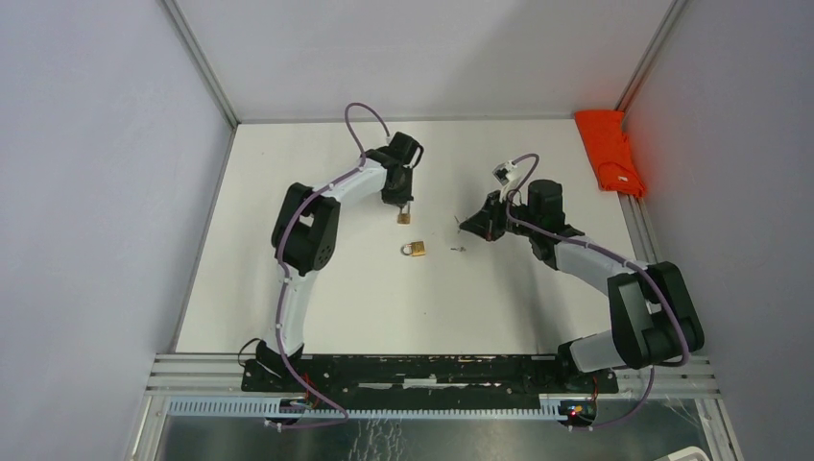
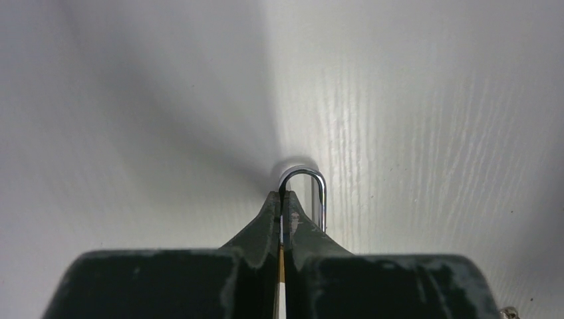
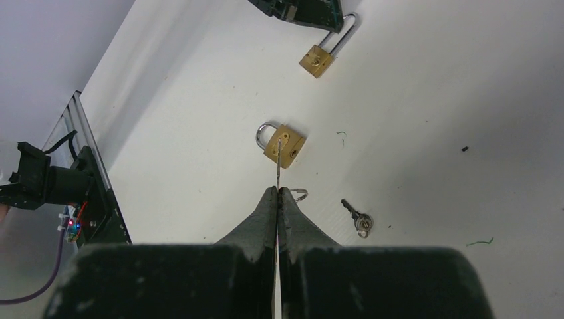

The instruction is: Unlock with the key

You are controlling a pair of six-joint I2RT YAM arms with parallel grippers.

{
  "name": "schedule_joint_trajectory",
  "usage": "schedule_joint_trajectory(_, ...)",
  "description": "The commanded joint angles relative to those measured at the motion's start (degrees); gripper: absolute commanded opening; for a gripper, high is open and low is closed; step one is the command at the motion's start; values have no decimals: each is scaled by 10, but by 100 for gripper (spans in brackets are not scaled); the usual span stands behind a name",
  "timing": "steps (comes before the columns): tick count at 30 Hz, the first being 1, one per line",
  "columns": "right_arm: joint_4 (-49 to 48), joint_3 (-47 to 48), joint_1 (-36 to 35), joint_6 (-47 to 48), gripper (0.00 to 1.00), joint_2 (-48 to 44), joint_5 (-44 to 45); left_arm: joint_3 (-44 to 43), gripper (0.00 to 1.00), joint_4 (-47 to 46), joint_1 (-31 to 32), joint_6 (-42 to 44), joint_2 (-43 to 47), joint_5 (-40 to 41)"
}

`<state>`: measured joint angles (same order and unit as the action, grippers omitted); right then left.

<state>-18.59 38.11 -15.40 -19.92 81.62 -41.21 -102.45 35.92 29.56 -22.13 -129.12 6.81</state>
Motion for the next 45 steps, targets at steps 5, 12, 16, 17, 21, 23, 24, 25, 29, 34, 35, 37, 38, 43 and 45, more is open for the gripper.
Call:
schedule_joint_trajectory(5, -75, 14, -41, -36, 0, 39, -4, 11, 2, 4, -30, -96, 123, -15)
schedule_joint_trajectory(12, -83, 47, -70, -45, 0, 66, 12, -16, 2, 3, -42, -121, 151, -20)
schedule_joint_trajectory(16, -77, 46, -70, -39, 0, 65, 19, 6, 2, -7, -42, -115, 147, -16)
schedule_joint_trajectory(17, -74, 46, -70, -37, 0, 65, 20, 12, 2, -11, -43, -110, 141, -17)
schedule_joint_trajectory(21, -57, 44, -70, -23, 0, 62, 28, -18, 12, -11, -44, -69, 83, -8)
schedule_joint_trajectory(23, -51, 42, -70, -18, 0, 56, 33, -60, 24, 11, -46, -47, 45, 3)
schedule_joint_trajectory(24, -51, 39, -70, -17, 0, 53, 34, -78, 29, 21, -48, -43, 28, 7)
schedule_joint_trajectory(25, -50, 38, -70, -17, 0, 50, 35, -91, 33, 24, -50, -39, 13, 1)
schedule_joint_trajectory(29, -45, 31, -68, -11, 0, 41, 39, -118, 41, 21, -59, -60, -29, -26)
schedule_joint_trajectory(34, -37, 31, -62, -4, 0, 37, 33, -141, 45, 17, -61, -73, -66, -45)
schedule_joint_trajectory(35, -36, 30, -61, -3, 0, 37, 33, -144, 46, 16, -62, -74, -70, -45)
schedule_joint_trajectory(37, -36, 28, -60, -2, 0, 35, 32, -147, 47, 16, -61, -74, -77, -44)
schedule_joint_trajectory(38, -37, 27, -58, -1, 0, 34, 32, -146, 47, 16, -62, -75, -79, -44)
schedule_joint_trajectory(43, -44, 26, -57, -6, 0, 36, 26, -142, 46, 16, -61, -75, -89, -49)
schedule_joint_trajectory(45, -45, 27, -57, -7, 0, 36, 25, -140, 47, 16, -61, -74, -90, -45)
